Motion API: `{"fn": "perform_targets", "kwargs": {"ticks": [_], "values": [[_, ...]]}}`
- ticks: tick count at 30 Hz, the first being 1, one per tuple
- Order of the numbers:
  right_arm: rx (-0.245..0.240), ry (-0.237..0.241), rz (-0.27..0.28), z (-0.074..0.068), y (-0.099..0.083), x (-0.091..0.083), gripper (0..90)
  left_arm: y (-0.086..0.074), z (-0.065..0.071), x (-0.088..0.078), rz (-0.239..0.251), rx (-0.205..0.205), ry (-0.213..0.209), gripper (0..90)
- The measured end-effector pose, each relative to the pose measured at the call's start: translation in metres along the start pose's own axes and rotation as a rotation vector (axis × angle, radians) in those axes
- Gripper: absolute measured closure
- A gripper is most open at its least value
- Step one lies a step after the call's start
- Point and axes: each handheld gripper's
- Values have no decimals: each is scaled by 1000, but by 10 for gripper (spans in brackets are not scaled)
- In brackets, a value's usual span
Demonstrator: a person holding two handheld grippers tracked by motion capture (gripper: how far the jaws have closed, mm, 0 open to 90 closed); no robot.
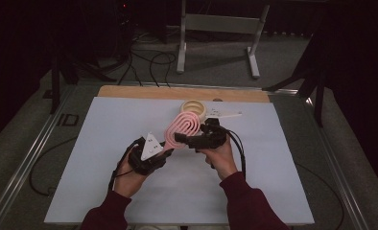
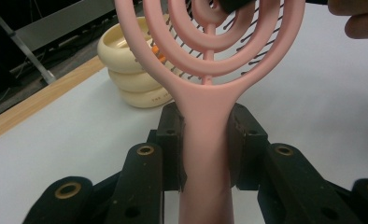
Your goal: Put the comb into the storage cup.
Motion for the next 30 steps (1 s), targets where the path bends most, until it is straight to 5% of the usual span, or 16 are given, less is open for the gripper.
{"fn": "perform_targets", "kwargs": {"ticks": [11, 21, 30], "values": [[51, 89, -11, -1, 1, -1, 566, 1, 2, -1, 14, 4, -5, 703], [58, 152, -28, -3, 0, 1, 627, 0, 2, 1, 11, 10, -8, 705], [76, 142, -23, -5, 0, 1, 635, -1, 1, 1, 15, 5, -14, 703]]}}
Point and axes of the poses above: each handheld gripper's, and its own axes: x roughly forward along the jaws, y roughly out of its top, z roughly to its right, and after that the axes turned 2 degrees about -x, right-handed
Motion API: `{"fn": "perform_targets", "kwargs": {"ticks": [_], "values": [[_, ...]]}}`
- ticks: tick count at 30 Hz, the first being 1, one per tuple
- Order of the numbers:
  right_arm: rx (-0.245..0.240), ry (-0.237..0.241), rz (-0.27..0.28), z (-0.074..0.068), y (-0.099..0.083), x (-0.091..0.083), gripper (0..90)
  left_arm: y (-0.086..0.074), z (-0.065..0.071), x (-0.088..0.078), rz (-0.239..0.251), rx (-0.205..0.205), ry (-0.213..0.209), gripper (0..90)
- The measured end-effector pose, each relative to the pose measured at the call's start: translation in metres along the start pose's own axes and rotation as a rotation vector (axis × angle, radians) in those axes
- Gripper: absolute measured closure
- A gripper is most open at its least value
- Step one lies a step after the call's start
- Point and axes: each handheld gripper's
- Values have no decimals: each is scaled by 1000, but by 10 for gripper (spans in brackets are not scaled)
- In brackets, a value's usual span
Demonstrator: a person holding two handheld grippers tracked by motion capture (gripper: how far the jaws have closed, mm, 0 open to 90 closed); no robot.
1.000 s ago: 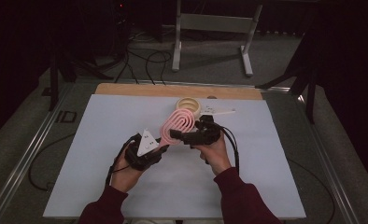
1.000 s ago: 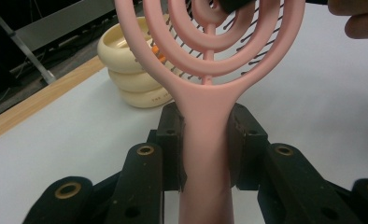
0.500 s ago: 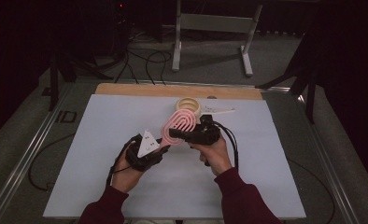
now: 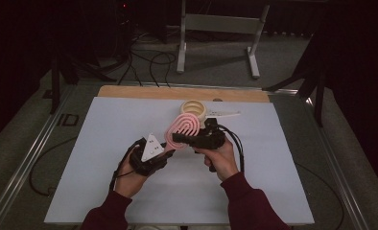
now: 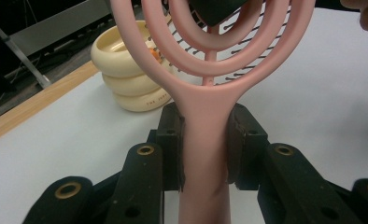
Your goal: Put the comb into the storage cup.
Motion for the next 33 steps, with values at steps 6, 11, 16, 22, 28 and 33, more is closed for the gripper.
{"fn": "perform_targets", "kwargs": {"ticks": [6, 11, 16, 22, 28, 33], "values": [[-3, -1, 11, -2, 1, 1, 638, 0, -1, -1, 5, -6, -7, 698], [1, -1, 14, -3, 0, 1, 639, 1, -2, -2, 11, -19, -24, 662], [6, 8, 23, -3, 0, 3, 640, 1, -3, -2, 13, -35, -30, 551], [6, 1, 28, -3, 0, 4, 640, 1, -6, -3, 24, -83, -40, 396], [9, 4, 34, -3, 0, 4, 640, 1, -9, -8, 51, -113, -23, 200], [9, 1, 35, -3, 1, 4, 640, 3, -11, -14, 65, -122, -6, 85]]}}
Point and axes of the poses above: each handheld gripper's, and its own axes: x roughly forward along the jaws, y roughly out of its top, z roughly to its right, and after that the axes turned 2 degrees about -x, right-handed
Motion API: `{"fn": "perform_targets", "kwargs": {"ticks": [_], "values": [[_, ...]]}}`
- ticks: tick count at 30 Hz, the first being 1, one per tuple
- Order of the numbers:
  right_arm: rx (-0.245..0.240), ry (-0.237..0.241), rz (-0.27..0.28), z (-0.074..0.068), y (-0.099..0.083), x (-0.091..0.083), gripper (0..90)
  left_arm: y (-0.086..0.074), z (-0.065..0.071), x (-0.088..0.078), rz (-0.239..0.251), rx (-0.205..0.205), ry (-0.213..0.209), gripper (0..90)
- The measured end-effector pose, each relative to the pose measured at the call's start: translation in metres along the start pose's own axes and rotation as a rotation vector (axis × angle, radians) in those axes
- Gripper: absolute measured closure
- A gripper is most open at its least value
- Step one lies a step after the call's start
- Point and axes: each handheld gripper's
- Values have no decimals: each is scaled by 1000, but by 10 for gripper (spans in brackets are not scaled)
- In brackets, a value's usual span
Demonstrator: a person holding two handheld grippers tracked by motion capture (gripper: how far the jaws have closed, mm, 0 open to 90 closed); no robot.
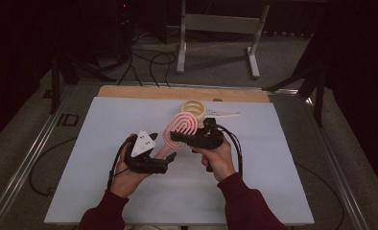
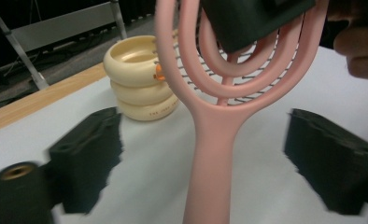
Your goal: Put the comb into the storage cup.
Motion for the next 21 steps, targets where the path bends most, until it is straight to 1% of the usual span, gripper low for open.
{"fn": "perform_targets", "kwargs": {"ticks": [2, 5, 7, 9, 15, 21], "values": [[4, -2, 2, 1, 0, 0, 640, 0, -1, -2, -1, 2, -6, 26], [5, 0, 5, 2, 0, 0, 640, -2, -2, -5, 2, -1, -5, 3], [4, -6, 5, 2, 0, 0, 639, -3, -4, -8, 6, 1, 7, 1], [5, -7, 7, 1, 1, 0, 640, -4, -5, -10, 8, -1, 9, 1], [3, -14, 12, 1, 2, -1, 639, -12, -14, -22, 36, -31, 27, 1], [2, -20, 15, 2, 3, 0, 639, -18, -22, -30, 44, -45, 46, 1]]}}
Point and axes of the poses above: each handheld gripper's, and its own axes: x roughly forward along the jaws, y roughly out of its top, z roughly to its right, and after that the axes turned 2 degrees about -x, right-handed
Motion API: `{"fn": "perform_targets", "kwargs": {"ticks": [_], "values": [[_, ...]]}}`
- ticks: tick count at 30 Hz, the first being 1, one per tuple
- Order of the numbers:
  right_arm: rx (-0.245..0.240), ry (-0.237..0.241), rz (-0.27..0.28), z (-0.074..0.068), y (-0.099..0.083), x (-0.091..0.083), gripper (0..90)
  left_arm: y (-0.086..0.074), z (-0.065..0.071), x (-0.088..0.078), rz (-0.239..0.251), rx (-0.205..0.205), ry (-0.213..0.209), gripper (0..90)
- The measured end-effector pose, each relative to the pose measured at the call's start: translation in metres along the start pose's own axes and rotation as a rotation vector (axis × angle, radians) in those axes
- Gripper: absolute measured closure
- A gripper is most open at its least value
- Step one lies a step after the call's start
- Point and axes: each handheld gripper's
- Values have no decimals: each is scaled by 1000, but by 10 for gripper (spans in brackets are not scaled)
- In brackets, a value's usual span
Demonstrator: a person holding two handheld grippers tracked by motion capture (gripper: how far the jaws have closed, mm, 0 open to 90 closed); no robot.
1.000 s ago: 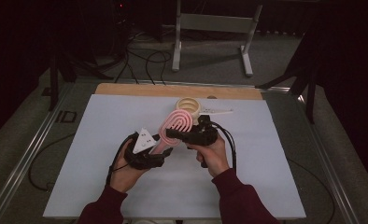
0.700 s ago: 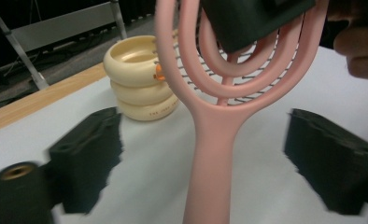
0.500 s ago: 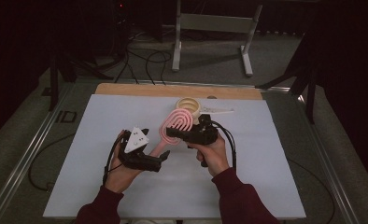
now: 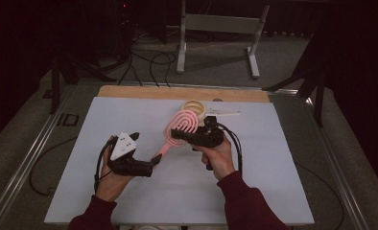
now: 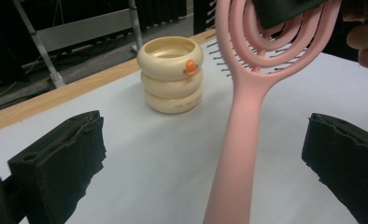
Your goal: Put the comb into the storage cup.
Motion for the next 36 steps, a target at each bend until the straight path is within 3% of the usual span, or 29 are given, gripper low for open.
{"fn": "perform_targets", "kwargs": {"ticks": [23, 30, 36], "values": [[7, -28, 30, 4, 11, -6, 639, -35, -26, -28, 36, -55, 58, 1], [10, -35, 33, 6, 12, -8, 639, -54, -35, -37, 31, -76, 104, 1], [11, -41, 36, 6, 12, -9, 639, -70, -41, -50, 55, -96, 146, 1]]}}
Point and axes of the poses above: each handheld gripper's, and its own axes: x roughly forward along the jaws, y roughly out of its top, z roughly to its right, and after that the axes turned 2 degrees about -x, right-handed
